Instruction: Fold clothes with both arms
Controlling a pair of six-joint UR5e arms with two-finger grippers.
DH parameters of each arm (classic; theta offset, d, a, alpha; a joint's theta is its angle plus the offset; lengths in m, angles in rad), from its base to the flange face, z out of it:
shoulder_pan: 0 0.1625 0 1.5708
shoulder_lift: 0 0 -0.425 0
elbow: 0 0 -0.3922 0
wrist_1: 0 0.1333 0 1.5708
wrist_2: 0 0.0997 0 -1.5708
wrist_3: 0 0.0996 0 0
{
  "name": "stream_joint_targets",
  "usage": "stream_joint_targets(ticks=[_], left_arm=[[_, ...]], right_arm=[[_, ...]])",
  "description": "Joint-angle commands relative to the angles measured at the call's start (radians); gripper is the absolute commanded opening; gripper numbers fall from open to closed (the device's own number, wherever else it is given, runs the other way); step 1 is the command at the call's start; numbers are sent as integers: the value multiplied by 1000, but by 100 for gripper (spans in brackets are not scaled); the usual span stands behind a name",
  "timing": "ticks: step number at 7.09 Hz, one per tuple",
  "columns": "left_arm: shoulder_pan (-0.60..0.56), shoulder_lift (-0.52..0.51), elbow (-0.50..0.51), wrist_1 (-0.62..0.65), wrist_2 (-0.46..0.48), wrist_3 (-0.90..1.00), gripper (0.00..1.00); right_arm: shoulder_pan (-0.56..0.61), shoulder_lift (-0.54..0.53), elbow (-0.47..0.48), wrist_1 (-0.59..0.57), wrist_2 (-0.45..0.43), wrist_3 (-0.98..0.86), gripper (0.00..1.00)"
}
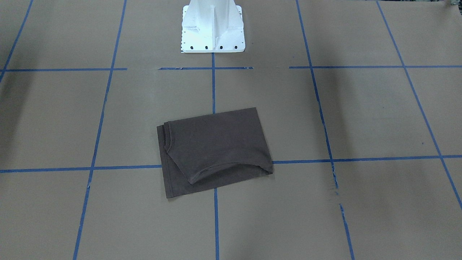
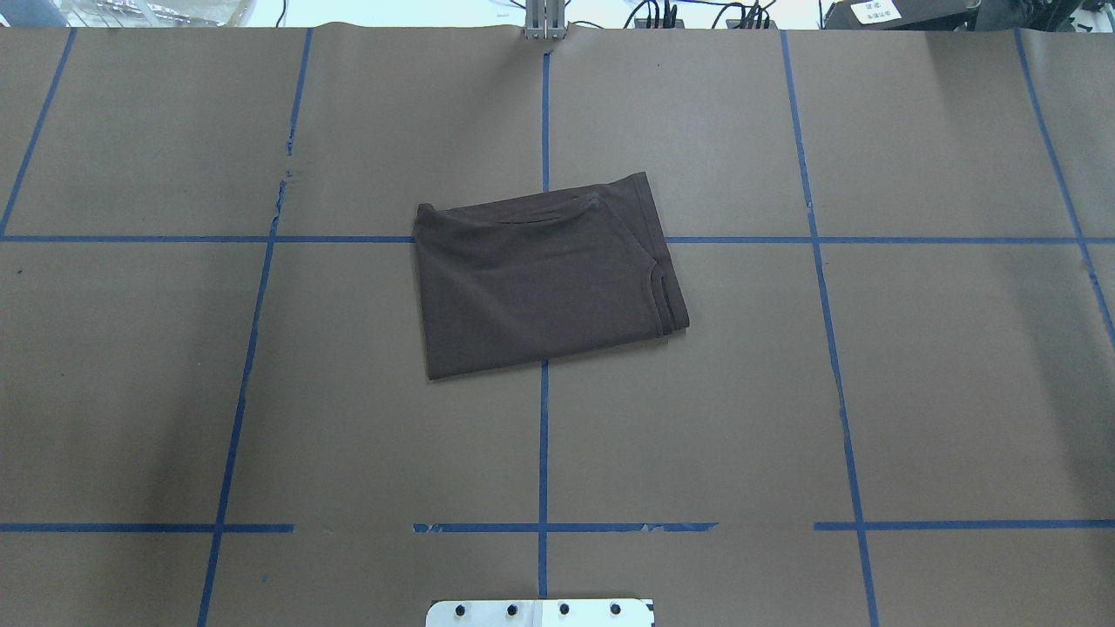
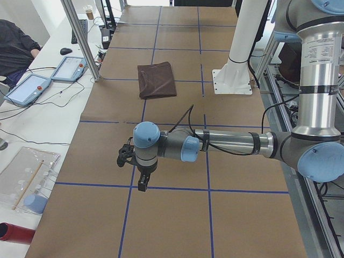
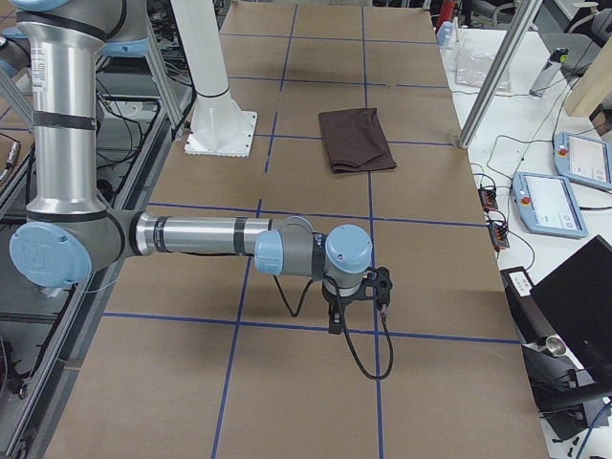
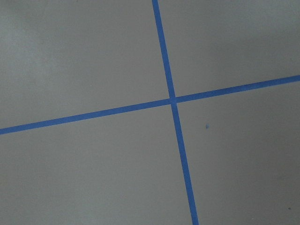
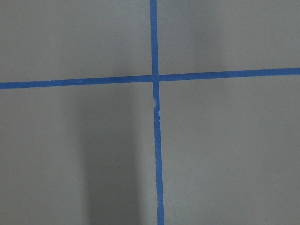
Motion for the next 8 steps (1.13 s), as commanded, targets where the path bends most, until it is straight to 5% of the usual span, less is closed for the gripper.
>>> stream_joint_targets(ticks=[1,8], left_arm=[[1,-3,0,1,0,-126,100],[1,0,1,0,0,-142,100]], right_arm=[[1,-3,4,0,-1,2,100],[8,1,14,0,2,5,100]])
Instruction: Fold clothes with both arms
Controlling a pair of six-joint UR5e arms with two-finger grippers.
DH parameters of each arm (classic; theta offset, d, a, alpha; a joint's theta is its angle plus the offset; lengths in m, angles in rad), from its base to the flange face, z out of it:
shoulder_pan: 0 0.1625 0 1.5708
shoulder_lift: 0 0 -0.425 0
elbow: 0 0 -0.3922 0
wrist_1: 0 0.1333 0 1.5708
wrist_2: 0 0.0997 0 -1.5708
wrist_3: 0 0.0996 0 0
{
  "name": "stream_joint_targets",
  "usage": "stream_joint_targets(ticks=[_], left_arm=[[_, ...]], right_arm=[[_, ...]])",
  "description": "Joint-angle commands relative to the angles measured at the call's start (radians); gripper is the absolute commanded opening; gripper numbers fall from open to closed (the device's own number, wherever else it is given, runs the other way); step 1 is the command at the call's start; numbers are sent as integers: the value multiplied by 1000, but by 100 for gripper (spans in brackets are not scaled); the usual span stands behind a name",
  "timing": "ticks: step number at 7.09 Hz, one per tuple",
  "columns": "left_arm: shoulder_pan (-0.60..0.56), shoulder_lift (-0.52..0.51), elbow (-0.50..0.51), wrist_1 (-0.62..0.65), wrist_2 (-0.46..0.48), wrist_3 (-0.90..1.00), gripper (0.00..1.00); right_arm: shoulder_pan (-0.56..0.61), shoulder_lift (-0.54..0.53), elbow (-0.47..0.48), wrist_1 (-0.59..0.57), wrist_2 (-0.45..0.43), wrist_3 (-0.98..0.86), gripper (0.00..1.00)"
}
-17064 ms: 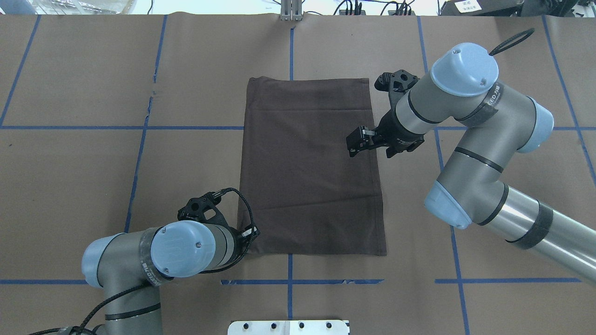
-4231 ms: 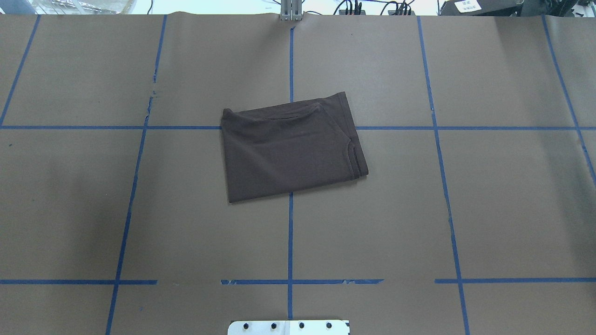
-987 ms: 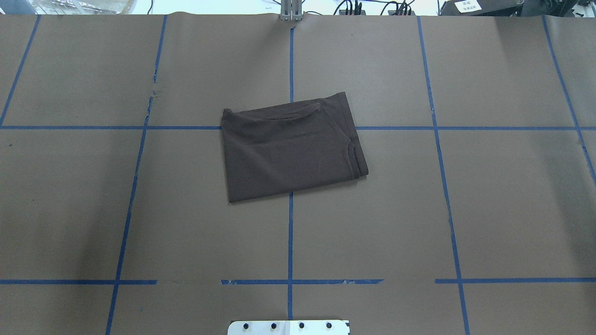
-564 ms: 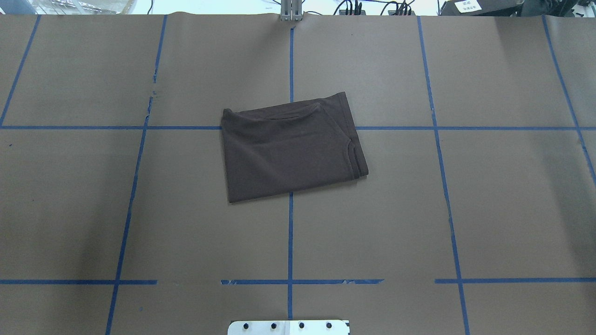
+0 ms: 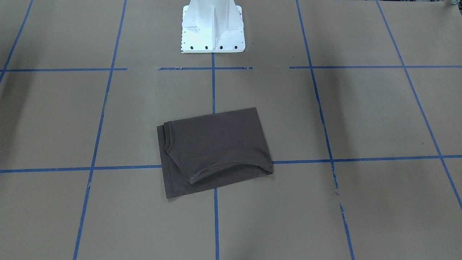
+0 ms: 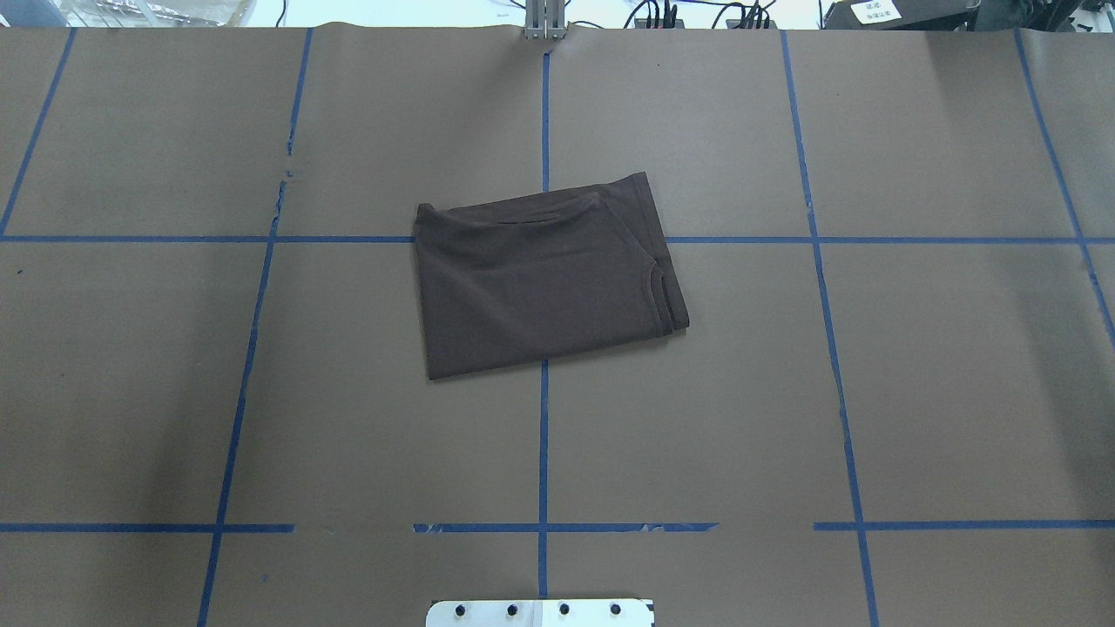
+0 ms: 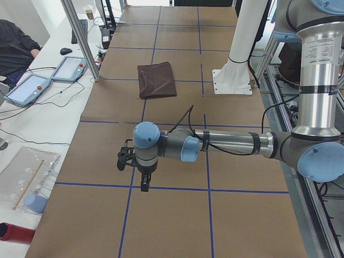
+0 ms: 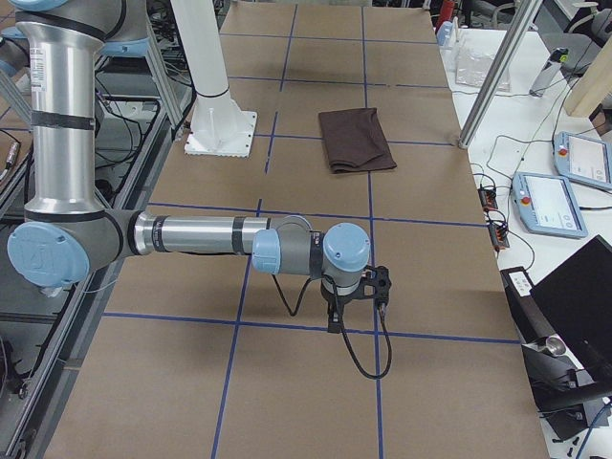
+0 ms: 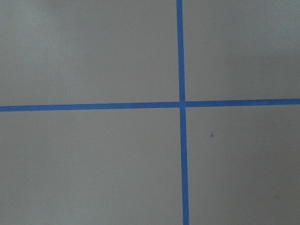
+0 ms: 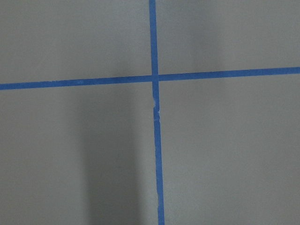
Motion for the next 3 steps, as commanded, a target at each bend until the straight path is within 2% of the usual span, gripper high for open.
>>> stream_joint_targets(ticks=[1,3], left_arm=[[0,0,0,0,0,0,100],[0,-1,0,0,2,0,100]], right_arm=[[3,0,2,0,1,-1,100],[7,2,0,0,1,-1,100]])
